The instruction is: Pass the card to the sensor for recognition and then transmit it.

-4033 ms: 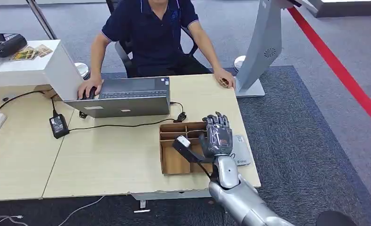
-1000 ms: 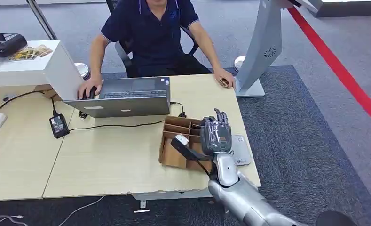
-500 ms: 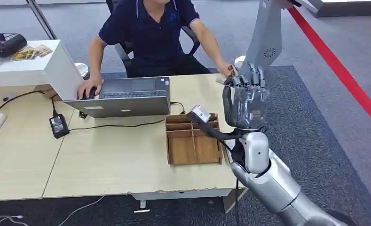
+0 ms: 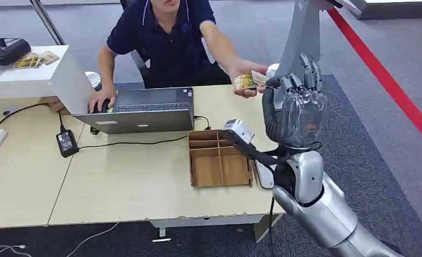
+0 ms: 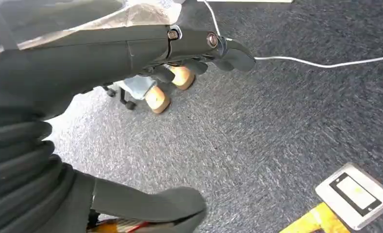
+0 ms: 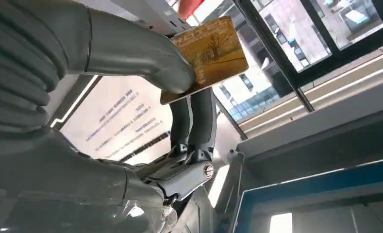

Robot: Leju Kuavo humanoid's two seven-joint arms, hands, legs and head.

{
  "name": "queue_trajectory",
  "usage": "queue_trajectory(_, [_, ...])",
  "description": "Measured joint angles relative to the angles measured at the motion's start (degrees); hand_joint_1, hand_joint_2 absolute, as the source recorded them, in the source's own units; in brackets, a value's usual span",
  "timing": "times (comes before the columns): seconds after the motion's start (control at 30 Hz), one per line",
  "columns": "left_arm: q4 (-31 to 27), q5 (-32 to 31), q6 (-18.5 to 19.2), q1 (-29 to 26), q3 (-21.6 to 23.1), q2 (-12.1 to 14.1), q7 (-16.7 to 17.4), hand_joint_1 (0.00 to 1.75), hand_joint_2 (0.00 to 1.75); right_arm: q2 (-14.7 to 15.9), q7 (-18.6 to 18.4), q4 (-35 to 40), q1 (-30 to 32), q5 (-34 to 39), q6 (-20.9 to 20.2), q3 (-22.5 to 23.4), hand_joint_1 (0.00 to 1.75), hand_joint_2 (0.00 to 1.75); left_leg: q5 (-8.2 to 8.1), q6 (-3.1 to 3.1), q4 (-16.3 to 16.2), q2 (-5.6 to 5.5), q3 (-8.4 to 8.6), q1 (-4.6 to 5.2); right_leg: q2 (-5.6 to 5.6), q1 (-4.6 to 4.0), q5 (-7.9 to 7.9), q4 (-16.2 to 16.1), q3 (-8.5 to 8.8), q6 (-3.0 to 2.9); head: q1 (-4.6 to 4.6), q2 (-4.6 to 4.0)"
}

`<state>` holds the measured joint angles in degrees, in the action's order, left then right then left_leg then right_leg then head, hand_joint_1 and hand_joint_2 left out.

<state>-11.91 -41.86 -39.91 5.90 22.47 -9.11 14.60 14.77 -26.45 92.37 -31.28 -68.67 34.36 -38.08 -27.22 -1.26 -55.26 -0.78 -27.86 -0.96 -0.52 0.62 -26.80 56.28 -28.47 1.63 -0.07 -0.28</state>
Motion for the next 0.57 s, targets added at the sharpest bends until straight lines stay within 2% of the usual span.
queue_trajectory(0.57, [-0.02, -0.20, 0.83, 0.51, 1.44, 0.00, 0.20, 0.00, 1.75, -3.08, 1.95, -4.30, -0.12, 2.34, -0.02, -2.32, 1.75, 1.75, 0.00, 0.00, 0.00, -0.01, -0.03, 0.00, 0.01, 0.00, 0.00, 0.00, 0.00, 0.00, 0.00, 0.00])
